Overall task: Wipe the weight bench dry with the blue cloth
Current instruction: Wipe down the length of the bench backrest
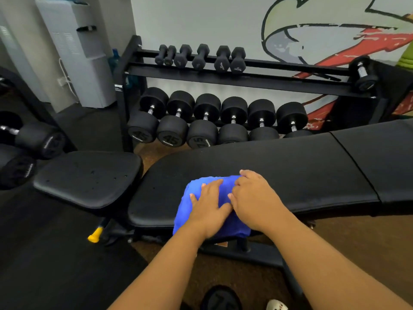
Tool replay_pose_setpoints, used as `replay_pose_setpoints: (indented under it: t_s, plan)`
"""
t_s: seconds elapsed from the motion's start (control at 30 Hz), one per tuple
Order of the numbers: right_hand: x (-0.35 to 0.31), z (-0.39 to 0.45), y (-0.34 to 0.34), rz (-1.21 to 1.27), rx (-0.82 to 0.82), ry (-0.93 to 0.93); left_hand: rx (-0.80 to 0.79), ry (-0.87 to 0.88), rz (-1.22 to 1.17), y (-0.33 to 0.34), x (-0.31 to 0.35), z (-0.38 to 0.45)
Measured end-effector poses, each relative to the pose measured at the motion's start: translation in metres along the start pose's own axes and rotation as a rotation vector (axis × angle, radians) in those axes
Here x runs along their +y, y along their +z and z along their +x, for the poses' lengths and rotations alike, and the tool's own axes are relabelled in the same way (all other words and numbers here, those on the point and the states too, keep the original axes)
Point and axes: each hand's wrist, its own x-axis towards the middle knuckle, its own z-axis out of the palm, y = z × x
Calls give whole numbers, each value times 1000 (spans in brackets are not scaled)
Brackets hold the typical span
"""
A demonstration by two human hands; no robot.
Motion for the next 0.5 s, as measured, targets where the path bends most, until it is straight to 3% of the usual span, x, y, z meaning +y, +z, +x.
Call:
replay_pose_setpoints:
  t_s: [0.07, 0.13, 0.27, 0.5]
  plan:
    - [-18, 12, 1, 206, -7, 6, 26, 11, -375, -12, -4, 1]
    - [-38, 21, 6, 402, -76, 53, 139, -19, -585, -22, -10, -1]
    - [-58, 22, 27, 121, -250, 115, 366, -70, -491, -29, -23, 3]
    - [-27, 1, 29, 13, -194, 132, 503, -73, -234, -39, -26, 17]
